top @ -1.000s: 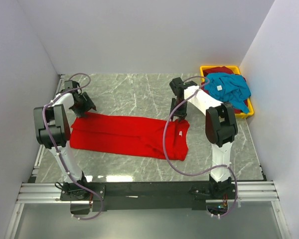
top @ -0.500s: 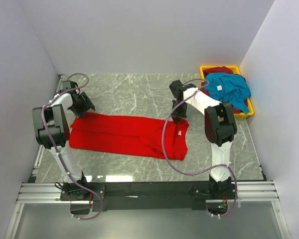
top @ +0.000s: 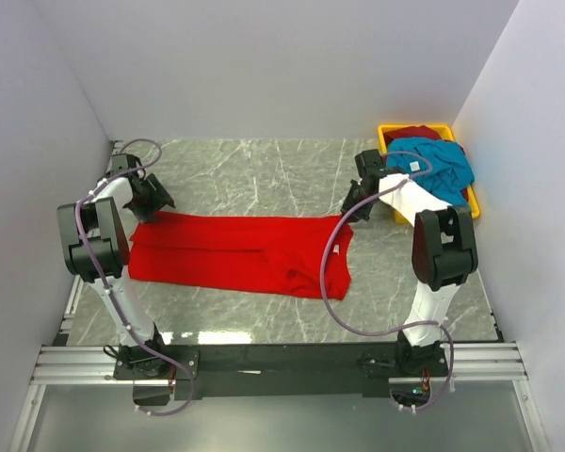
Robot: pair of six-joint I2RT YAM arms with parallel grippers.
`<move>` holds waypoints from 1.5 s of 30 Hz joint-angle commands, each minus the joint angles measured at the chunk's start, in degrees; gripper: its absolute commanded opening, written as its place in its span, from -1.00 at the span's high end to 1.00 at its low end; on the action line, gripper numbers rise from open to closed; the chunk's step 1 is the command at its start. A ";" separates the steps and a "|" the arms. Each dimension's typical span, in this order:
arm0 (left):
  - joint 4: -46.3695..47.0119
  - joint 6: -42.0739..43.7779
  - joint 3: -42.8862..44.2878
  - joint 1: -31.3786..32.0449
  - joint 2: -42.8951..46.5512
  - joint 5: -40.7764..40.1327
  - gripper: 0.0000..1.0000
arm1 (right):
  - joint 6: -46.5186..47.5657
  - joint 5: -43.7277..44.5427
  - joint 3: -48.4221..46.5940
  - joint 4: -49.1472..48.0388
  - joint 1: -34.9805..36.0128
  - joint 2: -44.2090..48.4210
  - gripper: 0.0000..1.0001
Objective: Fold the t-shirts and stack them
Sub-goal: Fold the tshirt
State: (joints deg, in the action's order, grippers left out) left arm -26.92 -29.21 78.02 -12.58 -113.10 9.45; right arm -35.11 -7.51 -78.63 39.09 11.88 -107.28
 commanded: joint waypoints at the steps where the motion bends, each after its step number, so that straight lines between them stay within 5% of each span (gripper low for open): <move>1: 0.29 0.91 -1.55 -0.78 -1.60 -2.42 -0.41 | 0.40 -2.60 -0.73 -5.43 -1.07 -0.28 1.00; 19: -0.15 1.35 0.99 -0.69 -2.83 -2.25 -0.43 | 1.01 -0.14 -3.89 -5.96 -2.12 -5.38 1.00; 21: -0.15 1.44 1.08 -0.26 -2.48 -1.90 -0.47 | 1.19 0.30 -5.39 -5.17 -2.12 -6.18 0.88; 24: -0.24 1.61 1.43 0.62 -1.69 -1.54 -0.65 | 1.71 0.83 -6.18 -4.73 -2.12 -6.01 0.34; 29: -1.12 1.79 2.75 3.43 1.38 -2.68 -0.78 | 2.94 2.58 -5.22 -4.37 -2.21 -2.76 -0.13; 38: -2.35 1.61 2.40 8.62 9.21 -8.31 -0.79 | 5.67 6.01 1.46 -4.55 2.52 8.58 -0.17; 45: -2.18 1.53 -2.51 12.23 12.29 -4.28 -0.78 | 4.00 0.23 7.52 -8.76 10.78 10.17 -0.15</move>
State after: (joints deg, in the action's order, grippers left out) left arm -28.93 -28.14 77.87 -1.06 -102.45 3.22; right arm -30.61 -4.45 -73.91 32.88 19.18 -96.86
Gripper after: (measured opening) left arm 0.892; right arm 0.577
